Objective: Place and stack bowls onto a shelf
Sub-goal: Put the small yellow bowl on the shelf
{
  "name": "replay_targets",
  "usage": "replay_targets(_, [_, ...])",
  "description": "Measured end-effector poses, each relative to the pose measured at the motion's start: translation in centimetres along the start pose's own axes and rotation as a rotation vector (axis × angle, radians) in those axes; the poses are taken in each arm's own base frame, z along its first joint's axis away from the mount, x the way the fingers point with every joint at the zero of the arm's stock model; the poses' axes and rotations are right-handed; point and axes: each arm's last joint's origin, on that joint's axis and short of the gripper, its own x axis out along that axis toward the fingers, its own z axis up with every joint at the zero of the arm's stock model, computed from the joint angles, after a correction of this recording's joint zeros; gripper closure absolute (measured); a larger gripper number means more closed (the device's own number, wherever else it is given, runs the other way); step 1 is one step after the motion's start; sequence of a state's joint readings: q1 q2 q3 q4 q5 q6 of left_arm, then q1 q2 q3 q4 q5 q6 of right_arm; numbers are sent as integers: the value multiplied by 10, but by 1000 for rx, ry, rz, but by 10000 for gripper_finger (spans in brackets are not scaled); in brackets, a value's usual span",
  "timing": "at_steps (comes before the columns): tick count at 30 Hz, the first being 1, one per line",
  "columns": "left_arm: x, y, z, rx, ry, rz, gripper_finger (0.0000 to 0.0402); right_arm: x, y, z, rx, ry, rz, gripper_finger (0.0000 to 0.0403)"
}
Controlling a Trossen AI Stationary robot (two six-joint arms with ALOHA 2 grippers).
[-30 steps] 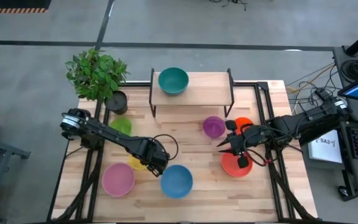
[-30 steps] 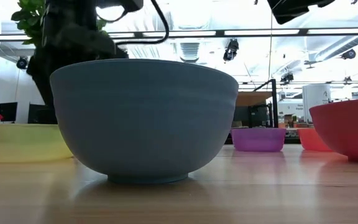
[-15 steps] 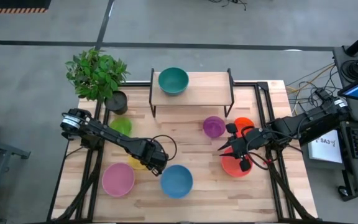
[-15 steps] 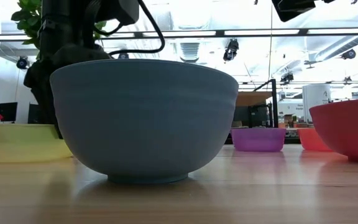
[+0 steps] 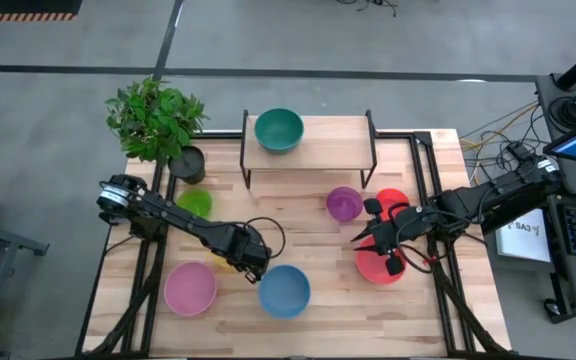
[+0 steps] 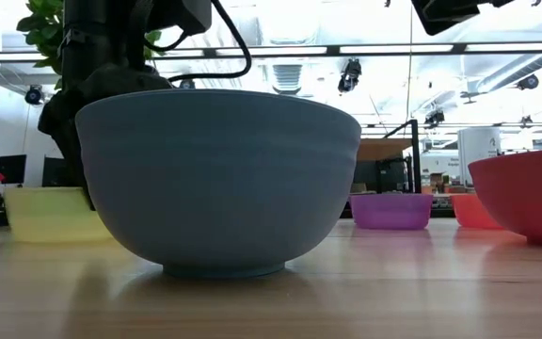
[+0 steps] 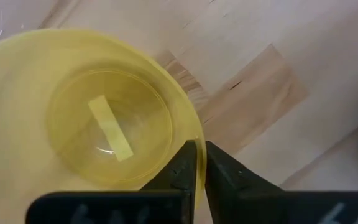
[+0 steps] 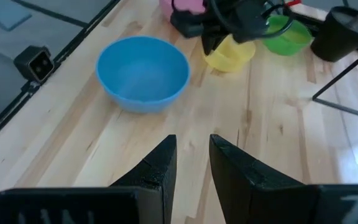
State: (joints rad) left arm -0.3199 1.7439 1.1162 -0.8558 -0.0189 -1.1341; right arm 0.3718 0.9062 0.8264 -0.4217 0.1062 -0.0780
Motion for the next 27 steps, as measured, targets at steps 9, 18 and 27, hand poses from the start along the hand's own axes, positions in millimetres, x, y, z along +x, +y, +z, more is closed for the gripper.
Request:
replay_targets(9, [-34,-25,1,359,-14,-98,401,-11,8,-17,19,-124,30,319])
replay_targets(18, [-120,-52,20,831,-361,-44,401,-15,9,-42,13,-301,15,319])
replay_targets(27, [-171,-39,82,901,-664,44,401,-23,8,-43,0,-340,10,319])
